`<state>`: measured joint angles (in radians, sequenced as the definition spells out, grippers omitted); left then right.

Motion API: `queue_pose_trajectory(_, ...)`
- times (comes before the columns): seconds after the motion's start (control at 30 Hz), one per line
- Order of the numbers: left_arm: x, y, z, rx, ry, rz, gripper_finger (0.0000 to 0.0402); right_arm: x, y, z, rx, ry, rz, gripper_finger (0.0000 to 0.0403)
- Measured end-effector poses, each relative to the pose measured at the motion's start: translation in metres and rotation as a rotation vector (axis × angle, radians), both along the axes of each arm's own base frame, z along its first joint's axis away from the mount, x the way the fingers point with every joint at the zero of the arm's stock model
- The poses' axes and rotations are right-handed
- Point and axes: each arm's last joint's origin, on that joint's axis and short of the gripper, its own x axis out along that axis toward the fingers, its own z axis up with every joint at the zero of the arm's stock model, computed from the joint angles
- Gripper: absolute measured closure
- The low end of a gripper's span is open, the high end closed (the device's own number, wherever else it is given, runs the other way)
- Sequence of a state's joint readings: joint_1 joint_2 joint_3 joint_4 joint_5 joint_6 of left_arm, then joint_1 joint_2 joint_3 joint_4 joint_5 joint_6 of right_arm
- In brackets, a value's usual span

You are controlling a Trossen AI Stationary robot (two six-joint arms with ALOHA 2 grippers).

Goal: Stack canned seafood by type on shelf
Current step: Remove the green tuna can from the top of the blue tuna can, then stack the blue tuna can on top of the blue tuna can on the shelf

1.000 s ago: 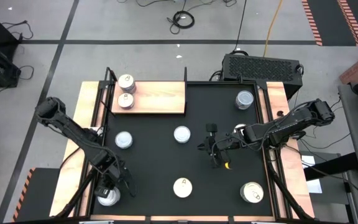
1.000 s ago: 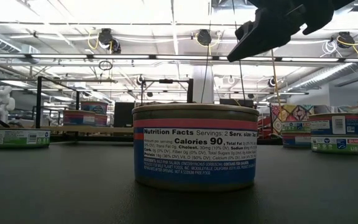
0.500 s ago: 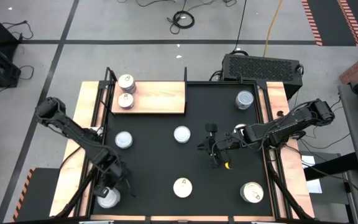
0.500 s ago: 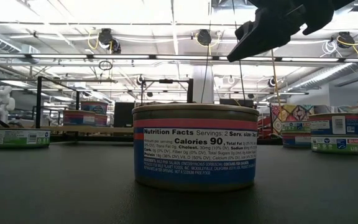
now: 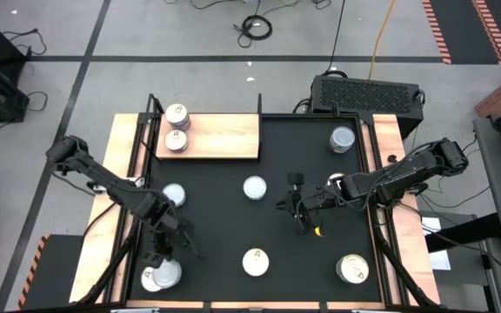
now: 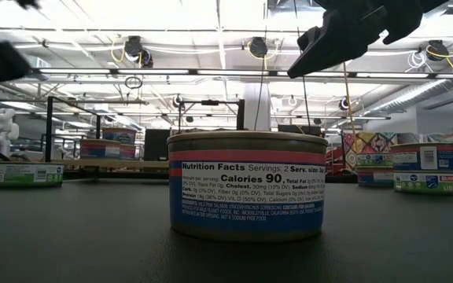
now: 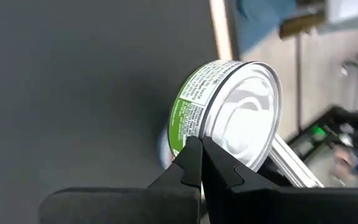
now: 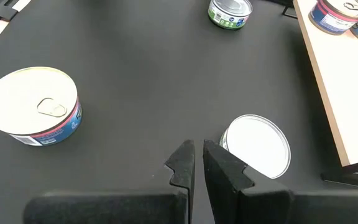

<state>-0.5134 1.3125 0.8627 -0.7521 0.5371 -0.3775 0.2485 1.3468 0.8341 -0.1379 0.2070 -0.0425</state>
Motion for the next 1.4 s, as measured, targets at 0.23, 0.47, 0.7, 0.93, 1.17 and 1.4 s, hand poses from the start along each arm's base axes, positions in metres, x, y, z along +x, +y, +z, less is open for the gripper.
queue_pose_trajectory(0.23,0.027,0.012,-0.008,0.005,-0.107,0.071,0.0401,0.0,0.0,0.0,0.001,0.001,-0.001,0.0376)
queue_pose_trajectory(0.47,0.04,0.01,-0.037,0.03,0.006,0.074,0.0401,0.0,0.0,0.0,0.003,0.002,-0.002,0.0376)
queue_pose_trajectory(0.7,0.044,0.008,-0.051,0.036,0.055,0.057,0.0398,0.0,0.0,0.0,0.002,0.002,-0.002,0.0376)
queue_pose_trajectory(0.93,0.044,0.008,-0.05,0.044,0.056,0.074,0.034,0.0,0.0,0.0,0.003,0.002,-0.002,0.0376)
queue_pose_trajectory(1.17,0.036,0.012,-0.045,-0.041,0.168,0.05,0.0301,0.0,0.0,0.0,0.003,0.002,-0.002,0.0376)
queue_pose_trajectory(1.4,0.006,0.009,-0.034,0.017,0.288,-0.005,0.0303,0.0,0.0,0.0,0.002,0.006,-0.002,0.0376)
